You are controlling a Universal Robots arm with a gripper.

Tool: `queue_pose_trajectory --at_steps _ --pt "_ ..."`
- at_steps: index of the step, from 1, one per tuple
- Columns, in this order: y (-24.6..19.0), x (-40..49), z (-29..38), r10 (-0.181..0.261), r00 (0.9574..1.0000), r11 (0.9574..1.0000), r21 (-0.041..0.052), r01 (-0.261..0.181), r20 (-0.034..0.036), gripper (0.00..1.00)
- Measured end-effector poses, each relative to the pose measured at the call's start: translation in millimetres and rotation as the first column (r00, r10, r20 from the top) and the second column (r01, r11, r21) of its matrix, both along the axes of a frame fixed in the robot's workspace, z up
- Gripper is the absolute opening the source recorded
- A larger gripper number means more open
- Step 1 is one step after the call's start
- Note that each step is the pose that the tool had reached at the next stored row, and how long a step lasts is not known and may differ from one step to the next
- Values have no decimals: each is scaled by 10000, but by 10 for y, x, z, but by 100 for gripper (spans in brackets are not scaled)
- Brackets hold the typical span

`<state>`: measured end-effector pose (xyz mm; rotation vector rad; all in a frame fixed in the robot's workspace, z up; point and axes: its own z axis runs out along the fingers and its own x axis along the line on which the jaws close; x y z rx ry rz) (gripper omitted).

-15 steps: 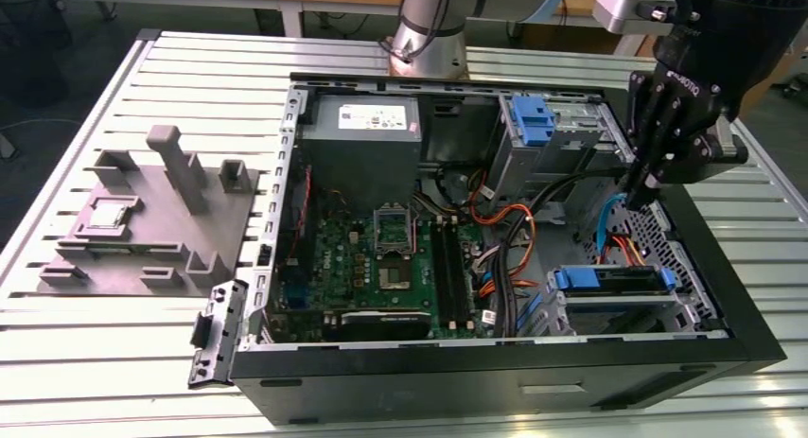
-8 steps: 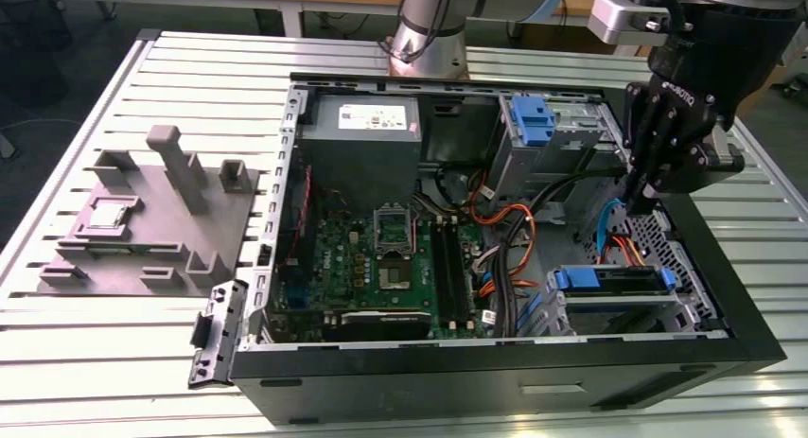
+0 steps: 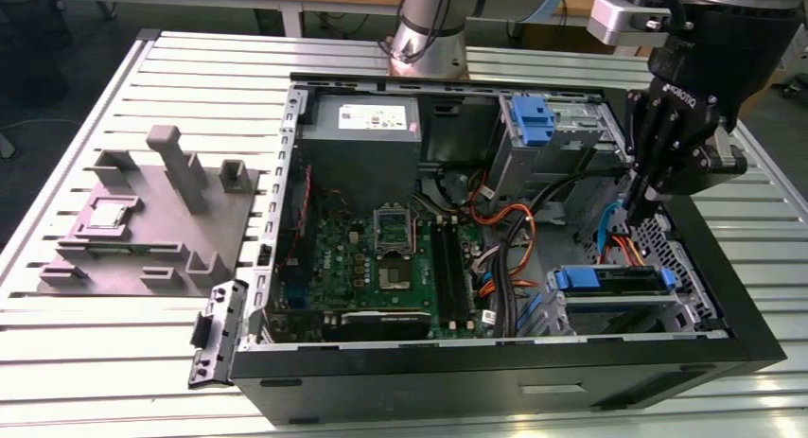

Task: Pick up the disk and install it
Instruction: 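Insert the second disk wire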

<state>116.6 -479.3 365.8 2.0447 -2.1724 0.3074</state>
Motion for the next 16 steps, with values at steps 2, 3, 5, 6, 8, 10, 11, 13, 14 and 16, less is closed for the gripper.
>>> queue_pose_trajectory --at_steps 2,3,5,6,8,10,11,13,14,16 --pt "0 0 -2 0 10000 10000 -26 0 0 16" --pt "0 0 -3 0 10000 10000 -32 0 0 17" --pt "0 0 -5 0 10000 10000 -34 0 0 17" --pt "0 0 -6 0 10000 10000 -38 0 0 24" --pt "0 0 -6 0 10000 10000 -54 0 0 22" --pt "-1 0 -6 -1 10000 10000 -57 1 0 16" --pt "-1 0 -6 -1 10000 10000 -57 1 0 16" --pt "0 0 -6 -1 10000 10000 -57 1 0 16" --pt "0 0 -6 -1 10000 10000 -57 1 1 16" --pt "-2 -3 -6 -1 10000 10000 -57 1 0 16"
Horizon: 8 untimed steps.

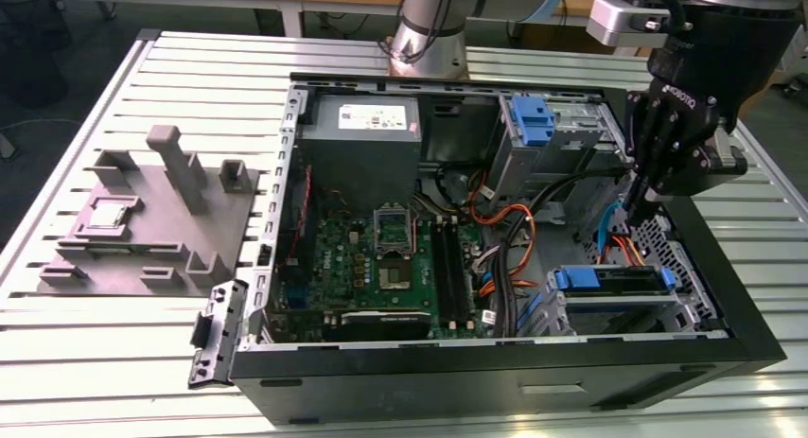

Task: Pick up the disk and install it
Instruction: 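Insert the second disk wire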

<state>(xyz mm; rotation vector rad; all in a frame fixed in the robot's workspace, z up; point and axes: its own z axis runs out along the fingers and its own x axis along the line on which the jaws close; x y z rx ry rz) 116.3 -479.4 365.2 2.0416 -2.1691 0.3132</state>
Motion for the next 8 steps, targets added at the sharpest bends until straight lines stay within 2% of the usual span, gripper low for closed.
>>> queue_pose_trajectory --at_steps 5,8 --pt "-3 -71 -1 0 10000 10000 0 0 13 16" --pt "-4 -81 -1 1 10000 10000 1 -1 18 16"
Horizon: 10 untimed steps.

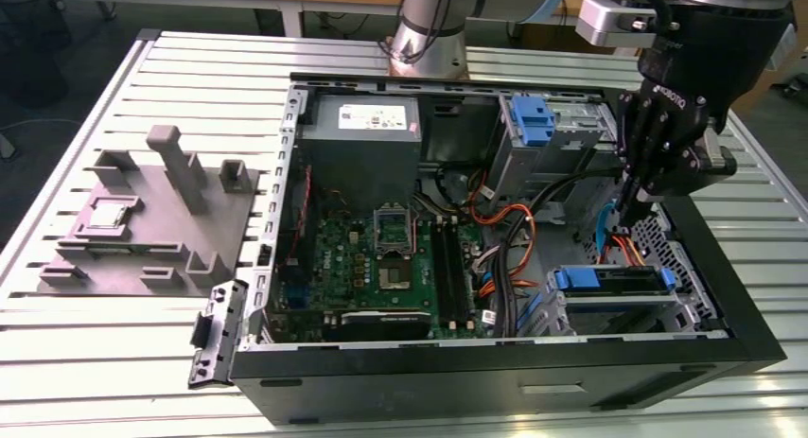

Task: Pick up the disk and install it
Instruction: 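Insert the second disk wire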

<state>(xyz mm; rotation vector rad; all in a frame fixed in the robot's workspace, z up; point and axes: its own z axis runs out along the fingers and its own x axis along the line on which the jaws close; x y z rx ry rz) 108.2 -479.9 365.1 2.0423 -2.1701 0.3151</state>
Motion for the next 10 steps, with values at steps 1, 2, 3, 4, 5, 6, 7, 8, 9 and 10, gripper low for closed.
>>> queue_pose_trajectory --at_steps 1,2,3,4,5,6,7,8,9,10 --pt "1 0 0 12 10000 10000 -1 -12 0 16" --pt "1 0 0 22 10000 10000 -1 -22 0 16" --pt "1 0 0 22 10000 10000 -1 -22 0 16" --pt "1 0 0 22 10000 10000 -1 -22 0 16" --pt "1 0 0 22 10000 10000 -1 -22 0 16" --pt "1 0 -1 22 10000 10000 -1 -22 0 16" --pt "1 0 -1 22 10000 10000 -1 -22 0 16" --pt "1 0 -1 22 10000 10000 -1 -22 0 16" --pt "1 0 -1 22 10000 10000 -1 -22 0 16" --pt "1 0 -1 22 10000 10000 -1 -22 0 16"
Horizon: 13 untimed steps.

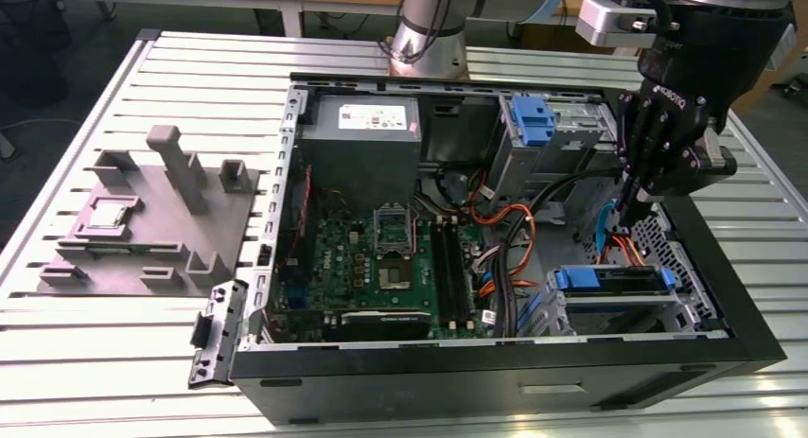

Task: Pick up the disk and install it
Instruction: 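Insert the second disk wire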

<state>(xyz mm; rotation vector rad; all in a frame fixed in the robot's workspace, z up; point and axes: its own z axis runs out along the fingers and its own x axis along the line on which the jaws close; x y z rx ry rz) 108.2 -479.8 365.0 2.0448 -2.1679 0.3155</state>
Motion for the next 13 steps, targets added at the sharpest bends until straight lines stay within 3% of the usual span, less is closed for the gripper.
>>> queue_pose_trajectory --at_steps 3,5,13 --pt "-10 0 -3 0 10000 10000 22 0 1 16" --pt "-38 -1 -5 -2 10000 9999 118 2 6 16" --pt "-167 0 -20 -3 10000 9975 704 -4 93 16"
